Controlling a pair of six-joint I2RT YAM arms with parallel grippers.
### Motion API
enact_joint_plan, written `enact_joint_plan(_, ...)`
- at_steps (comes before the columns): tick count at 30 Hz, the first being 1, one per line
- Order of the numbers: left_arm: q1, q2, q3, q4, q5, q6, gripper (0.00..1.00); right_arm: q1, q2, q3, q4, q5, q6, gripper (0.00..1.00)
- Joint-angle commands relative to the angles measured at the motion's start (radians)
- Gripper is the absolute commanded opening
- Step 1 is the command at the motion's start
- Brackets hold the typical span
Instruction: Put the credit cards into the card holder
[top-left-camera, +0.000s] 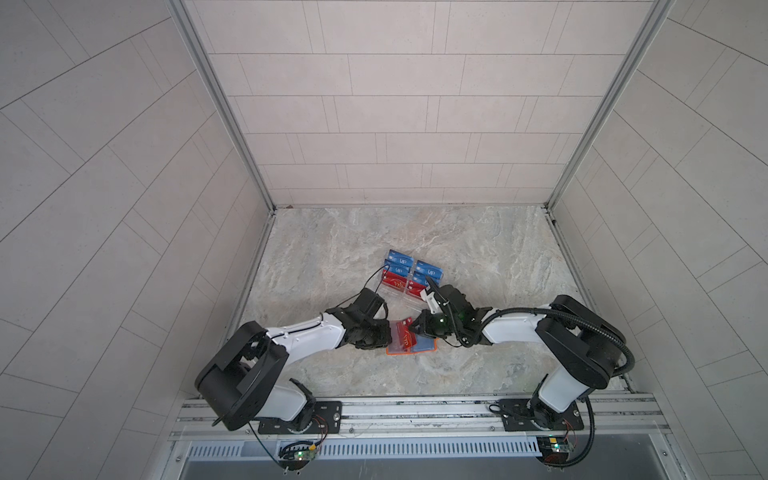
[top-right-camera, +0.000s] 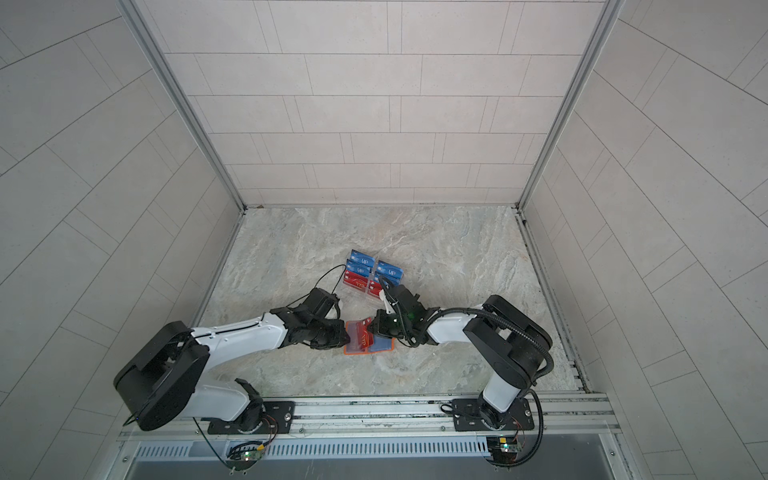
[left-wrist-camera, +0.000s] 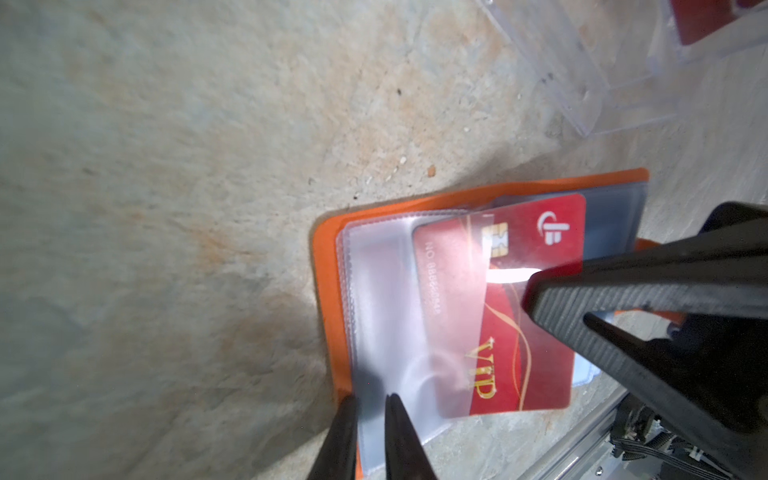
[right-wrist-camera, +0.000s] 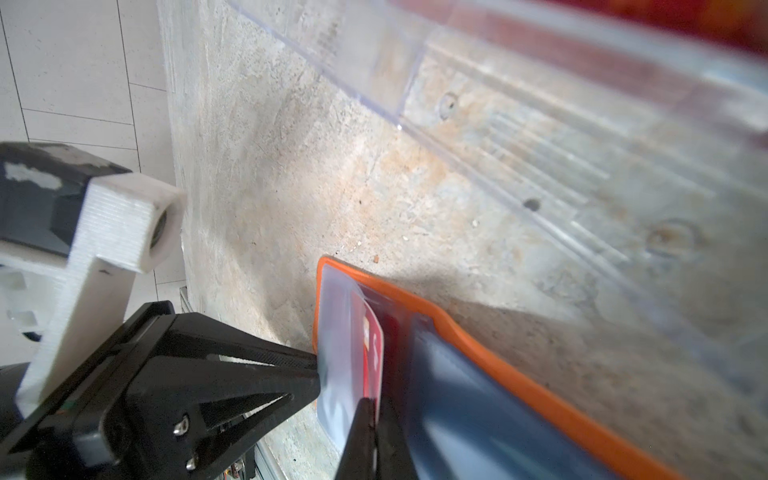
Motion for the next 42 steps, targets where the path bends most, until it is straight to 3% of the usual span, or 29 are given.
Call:
enact_joint_plan(1,-0.003,-0.012,-0.01,0.002,0.031,-0.019,0.18,0.025,0.0,-0.003,-0.068,0.072,0.017,0.0)
enact_joint_plan(8,-0.002,-0.034,0.01,-0.013,0.031,-0.03,0.19,0.036,-0.05,0.031,-0.261,0.086,-0.042,0.23)
enact_joint_plan(13,-0.003,-0.057,0.026,-0.034,0.021,-0.029,0.2,0.036,-0.073,0.07,-0.359,0.097,-0.084,0.32)
enact_joint_plan(21,-0.003,-0.062,0.043,-0.082,-0.073,-0.013,0.3,0.049,-0.068,0.123,-0.456,0.082,-0.115,0.34)
enact_joint_plan(32,-0.002,-0.048,0.051,-0.053,-0.047,0.007,0.23,0.084,-0.011,0.167,-0.441,0.055,-0.089,0.34)
enact_joint_plan(42,-0.002,-0.023,0.037,-0.027,-0.031,0.014,0.26,0.091,0.028,0.211,-0.405,0.035,-0.071,0.34)
